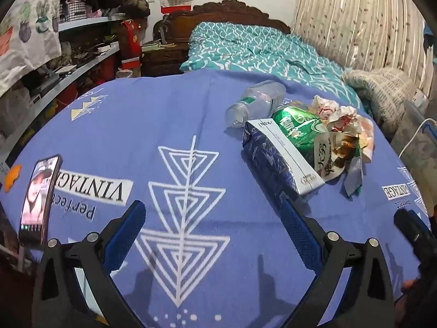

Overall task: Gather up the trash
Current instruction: 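Move both tools toward the trash pile on the bed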

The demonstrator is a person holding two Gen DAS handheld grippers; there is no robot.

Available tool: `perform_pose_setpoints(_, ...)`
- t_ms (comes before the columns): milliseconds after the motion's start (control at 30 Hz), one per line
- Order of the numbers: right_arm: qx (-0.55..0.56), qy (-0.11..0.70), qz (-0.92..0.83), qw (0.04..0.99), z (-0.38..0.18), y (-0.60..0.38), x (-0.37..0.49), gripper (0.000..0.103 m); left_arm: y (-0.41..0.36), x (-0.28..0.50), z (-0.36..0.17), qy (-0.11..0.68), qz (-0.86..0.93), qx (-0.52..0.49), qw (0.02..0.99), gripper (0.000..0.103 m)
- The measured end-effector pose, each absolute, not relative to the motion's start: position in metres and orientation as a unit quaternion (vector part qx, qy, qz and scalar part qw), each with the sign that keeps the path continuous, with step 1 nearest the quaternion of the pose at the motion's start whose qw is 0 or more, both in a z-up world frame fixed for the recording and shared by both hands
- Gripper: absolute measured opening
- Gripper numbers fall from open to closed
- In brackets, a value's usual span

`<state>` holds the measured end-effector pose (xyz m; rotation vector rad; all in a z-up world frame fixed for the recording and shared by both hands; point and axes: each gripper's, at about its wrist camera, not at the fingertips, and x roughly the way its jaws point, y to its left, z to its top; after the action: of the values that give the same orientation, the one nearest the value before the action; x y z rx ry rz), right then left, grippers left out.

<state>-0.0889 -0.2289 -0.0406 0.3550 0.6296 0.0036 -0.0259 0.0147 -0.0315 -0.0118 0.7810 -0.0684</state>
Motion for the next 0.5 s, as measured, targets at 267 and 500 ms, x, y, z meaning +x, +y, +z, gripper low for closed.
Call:
perform_pose_setpoints(267, 0.165, 0.294, 0.005, 0.941, -0.033, -0.225, -0.091, 0.100, 0.044, -0.052, -0.018, 0.322, -0.083, -0.108, 0.937, 0.095)
perform_pose_setpoints(500, 0.158, 0.291, 0.005, 0.944, -0.032, -0.224, -0.091, 0.100, 0.034, -0.059, -0.013, 0.315, -0.097, -0.101, 0.939, 0.095)
